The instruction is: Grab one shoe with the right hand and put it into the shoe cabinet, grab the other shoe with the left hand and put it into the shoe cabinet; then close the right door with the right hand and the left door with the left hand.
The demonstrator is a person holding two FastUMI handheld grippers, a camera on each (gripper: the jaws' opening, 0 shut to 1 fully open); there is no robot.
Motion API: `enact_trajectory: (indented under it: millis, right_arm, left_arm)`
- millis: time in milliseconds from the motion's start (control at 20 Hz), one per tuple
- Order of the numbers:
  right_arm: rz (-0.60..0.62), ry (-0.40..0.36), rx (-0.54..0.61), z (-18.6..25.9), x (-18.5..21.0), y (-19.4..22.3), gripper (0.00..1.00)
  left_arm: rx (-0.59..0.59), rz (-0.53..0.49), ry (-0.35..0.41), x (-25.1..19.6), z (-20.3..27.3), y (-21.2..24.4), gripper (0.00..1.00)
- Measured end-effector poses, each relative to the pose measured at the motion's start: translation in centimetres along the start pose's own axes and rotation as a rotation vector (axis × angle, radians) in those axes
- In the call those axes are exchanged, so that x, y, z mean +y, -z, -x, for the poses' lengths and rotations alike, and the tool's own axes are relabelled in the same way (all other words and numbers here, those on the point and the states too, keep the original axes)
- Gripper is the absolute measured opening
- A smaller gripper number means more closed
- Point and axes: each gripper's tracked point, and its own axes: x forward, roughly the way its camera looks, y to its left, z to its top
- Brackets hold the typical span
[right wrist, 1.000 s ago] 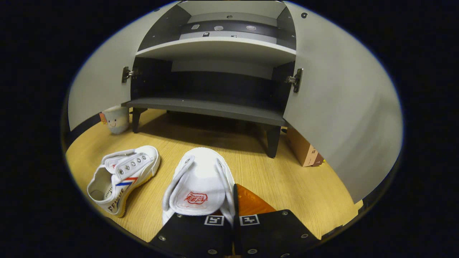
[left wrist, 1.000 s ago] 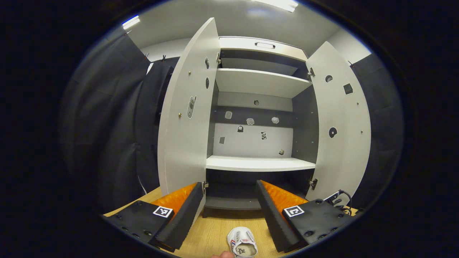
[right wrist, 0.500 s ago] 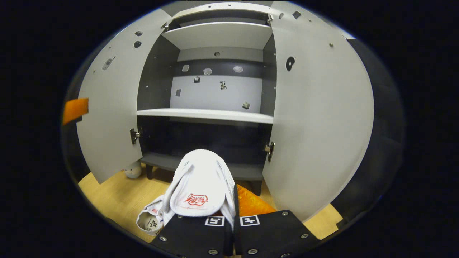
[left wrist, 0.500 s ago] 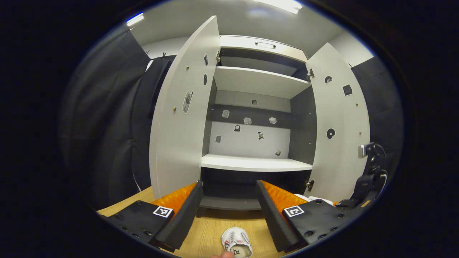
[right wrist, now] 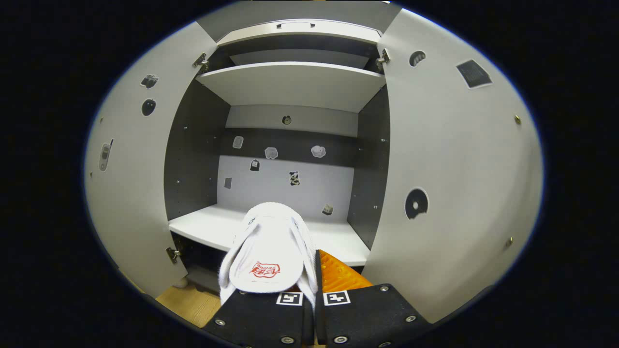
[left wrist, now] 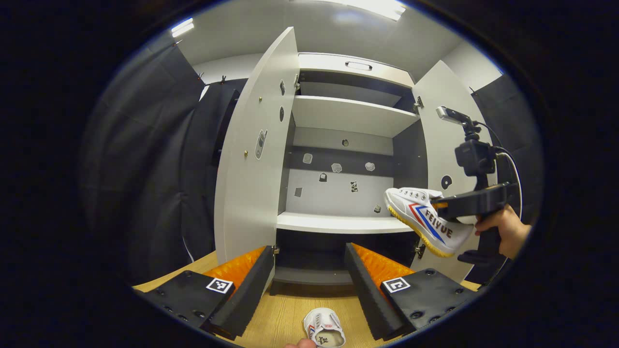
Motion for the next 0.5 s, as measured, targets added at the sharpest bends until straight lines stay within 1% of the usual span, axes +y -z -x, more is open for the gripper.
enact_trajectory:
  millis: [100, 150, 200, 300, 350, 400, 450, 500]
  right_arm:
    - [0.023, 0.022, -0.003, -3.0, 0.2, -1.8, 0.06]
    - [0.030, 0.031, 0.003, -4.8, 0.4, -2.3, 0.01]
    - [0.039, 0.044, 0.021, -6.6, 0.4, -2.5, 0.06]
    - [0.044, 0.073, 0.068, -10.7, 0.3, -1.9, 0.06]
    - [0.046, 0.085, 0.096, -12.4, 0.4, -1.3, 0.06]
    - [0.048, 0.097, 0.124, -13.8, 0.4, -0.7, 0.01]
    - [0.048, 0.107, 0.149, -15.2, 0.4, -0.1, 0.06]
    - [0.051, 0.119, 0.177, -16.4, 0.3, 0.6, 0.06]
  left_arm:
    - [0.005, 0.008, -0.003, 0.2, 0.3, 0.1, 0.97]
    - [0.007, 0.009, -0.005, 0.4, 0.5, 0.2, 0.97]
    - [0.009, 0.013, -0.006, 0.4, 0.5, 0.2, 0.97]
    - [0.013, 0.017, -0.003, 0.3, 0.6, 0.2, 0.97]
    - [0.016, 0.015, -0.001, 0.4, 0.7, 0.2, 0.99]
    - [0.016, 0.012, -0.003, 0.5, 0.7, 0.2, 0.97]
    - [0.018, 0.013, -0.006, 0.7, 0.6, 0.3, 0.97]
    - [0.022, 0.018, -0.007, 0.7, 0.6, 0.3, 0.96]
